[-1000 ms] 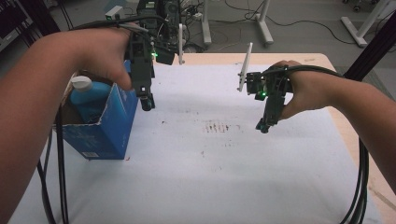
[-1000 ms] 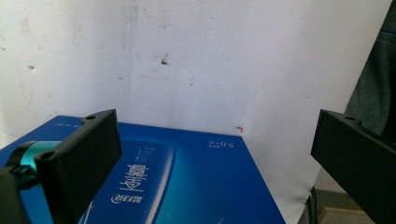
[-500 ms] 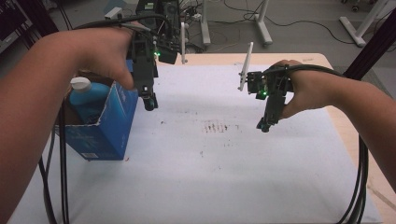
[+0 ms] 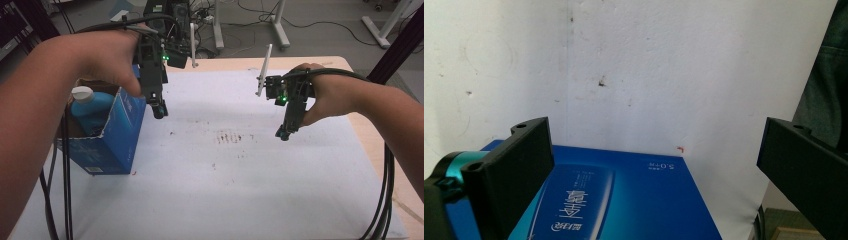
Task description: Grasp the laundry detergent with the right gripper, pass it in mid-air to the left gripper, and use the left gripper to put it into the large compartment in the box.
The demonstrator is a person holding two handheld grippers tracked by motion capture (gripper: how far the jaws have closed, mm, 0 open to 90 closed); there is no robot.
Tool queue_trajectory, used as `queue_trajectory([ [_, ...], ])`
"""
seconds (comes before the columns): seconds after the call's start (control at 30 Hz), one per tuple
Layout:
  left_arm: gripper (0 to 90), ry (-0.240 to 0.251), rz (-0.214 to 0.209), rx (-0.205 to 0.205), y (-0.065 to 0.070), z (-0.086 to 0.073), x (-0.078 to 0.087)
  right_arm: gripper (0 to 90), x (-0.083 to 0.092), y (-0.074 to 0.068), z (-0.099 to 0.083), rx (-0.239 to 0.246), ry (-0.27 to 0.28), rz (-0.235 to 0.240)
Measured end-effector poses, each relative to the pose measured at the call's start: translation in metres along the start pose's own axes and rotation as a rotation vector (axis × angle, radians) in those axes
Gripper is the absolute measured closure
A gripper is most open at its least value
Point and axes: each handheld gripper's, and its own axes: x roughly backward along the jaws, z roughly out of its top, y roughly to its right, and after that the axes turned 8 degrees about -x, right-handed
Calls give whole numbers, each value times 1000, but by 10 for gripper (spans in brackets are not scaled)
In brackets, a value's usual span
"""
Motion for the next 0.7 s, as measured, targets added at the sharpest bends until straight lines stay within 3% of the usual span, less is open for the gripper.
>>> queue_trajectory([
  [0.7, 16, -17, 0, 3, -3, 0, -3, 12, -2, 0, -1, -8, -8, -1],
])
